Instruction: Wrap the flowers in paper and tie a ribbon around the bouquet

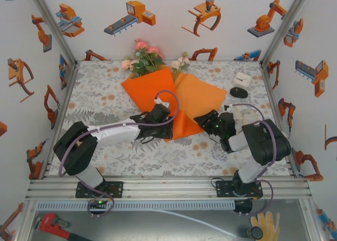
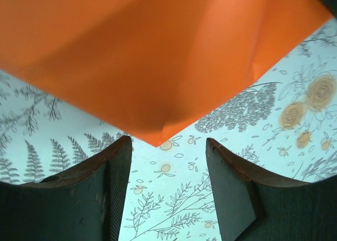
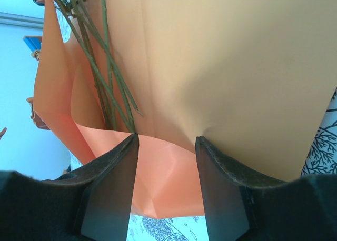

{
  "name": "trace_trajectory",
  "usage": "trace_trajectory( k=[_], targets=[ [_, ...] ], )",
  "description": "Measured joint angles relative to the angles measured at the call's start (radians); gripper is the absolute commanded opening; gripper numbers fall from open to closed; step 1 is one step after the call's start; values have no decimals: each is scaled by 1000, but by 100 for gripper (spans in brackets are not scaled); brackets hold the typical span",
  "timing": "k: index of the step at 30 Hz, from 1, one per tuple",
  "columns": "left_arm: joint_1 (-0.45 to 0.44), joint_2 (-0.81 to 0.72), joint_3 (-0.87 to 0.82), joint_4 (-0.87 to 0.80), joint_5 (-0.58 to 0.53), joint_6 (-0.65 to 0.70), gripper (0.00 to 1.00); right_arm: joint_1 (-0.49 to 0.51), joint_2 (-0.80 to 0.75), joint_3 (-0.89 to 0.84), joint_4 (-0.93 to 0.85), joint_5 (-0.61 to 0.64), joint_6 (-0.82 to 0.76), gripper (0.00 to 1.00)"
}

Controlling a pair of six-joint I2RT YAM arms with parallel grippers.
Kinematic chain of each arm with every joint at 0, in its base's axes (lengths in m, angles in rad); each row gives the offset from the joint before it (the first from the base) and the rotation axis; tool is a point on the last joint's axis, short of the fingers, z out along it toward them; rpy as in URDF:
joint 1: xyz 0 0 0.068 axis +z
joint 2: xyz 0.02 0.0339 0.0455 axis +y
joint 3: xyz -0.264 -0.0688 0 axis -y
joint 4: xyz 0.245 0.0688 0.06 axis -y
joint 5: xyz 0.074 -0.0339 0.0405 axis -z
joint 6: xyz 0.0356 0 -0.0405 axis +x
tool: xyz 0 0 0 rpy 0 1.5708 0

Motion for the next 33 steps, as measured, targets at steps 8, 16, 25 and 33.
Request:
trace_trajectory(
  k=[8, 16, 25, 33],
  targets=[
    [-52, 148, 247, -56, -86, 130, 75, -2, 7, 6, 3, -8, 0, 47],
    [-72, 299, 334, -130, -320, 207, 78, -2, 6, 6, 2, -9, -3, 47],
    [-52, 344, 343, -136, -391, 206, 78, -2, 5, 6, -1, -9, -5, 47],
    [-45, 378, 362, -135, -501, 172, 77, -2, -66, 0, -94, 8, -26, 47]
  ],
)
